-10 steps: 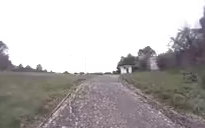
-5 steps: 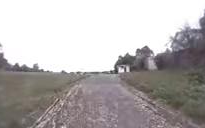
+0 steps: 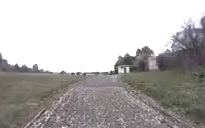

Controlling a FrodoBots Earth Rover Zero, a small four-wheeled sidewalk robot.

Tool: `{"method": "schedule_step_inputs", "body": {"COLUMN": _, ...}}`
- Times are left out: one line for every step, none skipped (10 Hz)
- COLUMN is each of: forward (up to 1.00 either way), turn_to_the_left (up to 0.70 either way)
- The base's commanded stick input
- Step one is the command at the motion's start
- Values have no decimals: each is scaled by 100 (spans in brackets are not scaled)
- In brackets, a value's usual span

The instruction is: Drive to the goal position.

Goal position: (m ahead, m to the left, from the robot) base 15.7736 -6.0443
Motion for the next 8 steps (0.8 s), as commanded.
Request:
{"method": "schedule_step_inputs", "body": {"forward": 85, "turn_to_the_left": 0}}
{"method": "schedule_step_inputs", "body": {"forward": 85, "turn_to_the_left": 0}}
{"method": "schedule_step_inputs", "body": {"forward": 85, "turn_to_the_left": 0}}
{"method": "schedule_step_inputs", "body": {"forward": 85, "turn_to_the_left": 0}}
{"method": "schedule_step_inputs", "body": {"forward": 85, "turn_to_the_left": 0}}
{"method": "schedule_step_inputs", "body": {"forward": 85, "turn_to_the_left": 0}}
{"method": "schedule_step_inputs", "body": {"forward": 85, "turn_to_the_left": 0}}
{"method": "schedule_step_inputs", "body": {"forward": 85, "turn_to_the_left": 0}}
